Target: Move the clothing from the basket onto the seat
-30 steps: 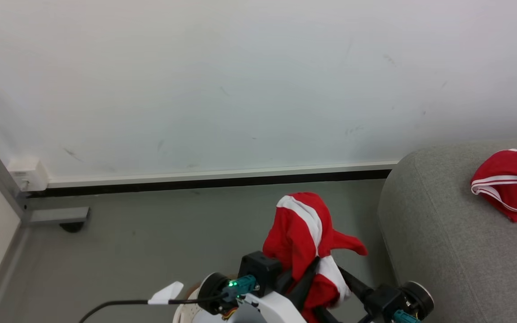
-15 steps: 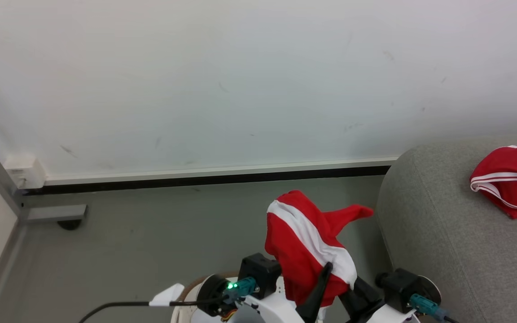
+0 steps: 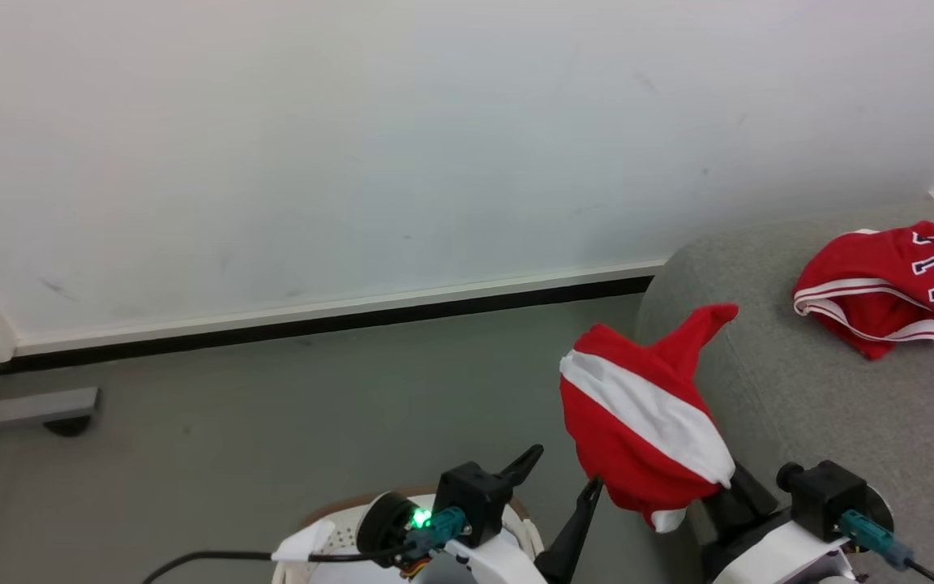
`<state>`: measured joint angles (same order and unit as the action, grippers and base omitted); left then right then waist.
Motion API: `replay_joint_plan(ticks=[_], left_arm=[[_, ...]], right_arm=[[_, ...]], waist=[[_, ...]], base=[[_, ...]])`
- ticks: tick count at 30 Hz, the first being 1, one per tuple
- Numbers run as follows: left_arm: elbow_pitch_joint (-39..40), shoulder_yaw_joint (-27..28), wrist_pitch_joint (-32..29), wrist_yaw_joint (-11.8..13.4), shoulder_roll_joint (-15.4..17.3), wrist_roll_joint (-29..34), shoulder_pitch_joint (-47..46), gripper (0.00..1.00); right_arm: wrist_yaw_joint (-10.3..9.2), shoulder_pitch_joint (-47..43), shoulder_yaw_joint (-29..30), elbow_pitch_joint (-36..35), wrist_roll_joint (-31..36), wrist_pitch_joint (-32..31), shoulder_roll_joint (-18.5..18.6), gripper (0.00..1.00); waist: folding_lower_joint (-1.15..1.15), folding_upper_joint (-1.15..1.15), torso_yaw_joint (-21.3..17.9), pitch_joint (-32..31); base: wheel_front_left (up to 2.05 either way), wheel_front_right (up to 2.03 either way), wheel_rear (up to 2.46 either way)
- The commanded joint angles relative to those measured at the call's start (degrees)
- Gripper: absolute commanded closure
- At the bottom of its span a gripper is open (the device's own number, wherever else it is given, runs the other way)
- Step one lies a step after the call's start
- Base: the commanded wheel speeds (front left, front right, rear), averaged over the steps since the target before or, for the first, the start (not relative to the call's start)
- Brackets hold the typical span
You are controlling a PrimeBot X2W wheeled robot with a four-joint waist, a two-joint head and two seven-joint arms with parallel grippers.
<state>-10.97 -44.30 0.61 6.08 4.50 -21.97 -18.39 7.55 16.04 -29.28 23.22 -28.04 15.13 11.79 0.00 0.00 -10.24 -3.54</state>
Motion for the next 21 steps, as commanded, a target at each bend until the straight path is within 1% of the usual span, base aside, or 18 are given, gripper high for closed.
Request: replay_joint_plan(ticks=[1, 5, 11, 12, 17, 21], left_arm=[[-0.32, 0.01, 0.46, 0.07, 0.31, 0.59, -0.47, 0.00], [-0.39, -0.25, 0.84, 0.16, 0.16, 0.31, -0.69, 0.00], [-0.45, -0.56, 1.22, 0.29, 0.00, -0.08, -1.07, 0.00], [-0.45, -0.56, 1.22, 0.29, 0.00, -0.08, -1.07, 0.00], [-0.62, -0.63, 1.53, 0.55, 0.08, -0.28, -1.23, 0.00], [-0.57, -0.75, 1.53, 0.55, 0.20, -0.30, -1.67, 0.00]], right_arm=[[-0.14, -1.16, 1.47, -0.81, 0.49, 0.01, 0.87, 1.00], [-0.14, -1.52, 3.73, -2.10, 1.03, 0.01, 1.76, 1.00], [-0.14, -2.93, 5.29, -3.25, 1.44, 0.01, 2.27, 1.00], [-0.14, -2.93, 5.29, -3.25, 1.44, 0.01, 2.27, 1.00], [-0.14, -4.00, 6.86, -4.21, 1.58, 0.01, 2.77, 1.00], [-0.13, -4.42, 8.07, -4.77, 1.87, 0.01, 2.78, 1.00]], waist=[[0.00, 0.00, -2.10, 0.54], [0.00, 0.00, -4.68, 1.03], [0.00, 0.00, -8.51, 1.65], [0.00, 0.00, -8.51, 1.65], [0.00, 0.00, -11.36, 2.14], [0.00, 0.00, -12.89, 2.80]], base=[[0.00, 0.00, 0.00], [0.00, 0.00, 0.00], [0.00, 0.00, 0.00], [0.00, 0.00, 0.00], [0.00, 0.00, 0.00], [0.00, 0.00, 0.00]])
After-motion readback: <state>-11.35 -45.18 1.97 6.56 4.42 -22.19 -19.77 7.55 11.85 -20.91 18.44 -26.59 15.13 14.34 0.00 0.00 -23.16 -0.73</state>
